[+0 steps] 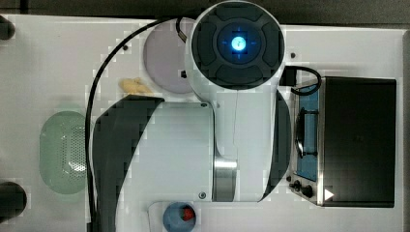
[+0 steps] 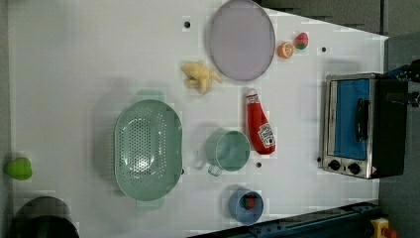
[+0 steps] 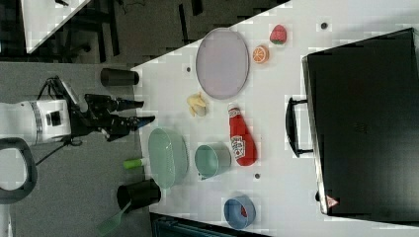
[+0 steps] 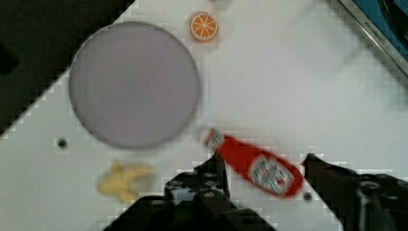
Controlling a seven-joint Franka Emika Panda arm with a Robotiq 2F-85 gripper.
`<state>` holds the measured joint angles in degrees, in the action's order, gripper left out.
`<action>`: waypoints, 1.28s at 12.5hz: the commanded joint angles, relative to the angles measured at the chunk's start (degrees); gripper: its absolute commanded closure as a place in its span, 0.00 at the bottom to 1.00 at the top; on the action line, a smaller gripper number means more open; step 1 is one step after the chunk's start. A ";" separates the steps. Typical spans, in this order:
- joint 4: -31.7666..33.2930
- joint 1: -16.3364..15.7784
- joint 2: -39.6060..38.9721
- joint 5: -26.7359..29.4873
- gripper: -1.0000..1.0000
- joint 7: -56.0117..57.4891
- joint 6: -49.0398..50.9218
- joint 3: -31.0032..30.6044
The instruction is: Pick Ketchup from the table and place it in strainer.
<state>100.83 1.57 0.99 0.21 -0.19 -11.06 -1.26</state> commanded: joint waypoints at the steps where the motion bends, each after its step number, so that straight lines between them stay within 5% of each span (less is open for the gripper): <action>1: 5.42 5.70 8.27 1.45 0.21 -1.48 7.00 -2.88; 3: 7.84 5.49 8.07 1.45 0.00 -0.95 6.47 -3.03; 10: 21.39 4.75 6.53 1.44 0.00 20.16 -3.46 -6.24; 16: 32.93 4.74 3.36 1.37 0.00 48.79 -23.97 -8.03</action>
<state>134.96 5.51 3.65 1.89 37.49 -33.49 -7.60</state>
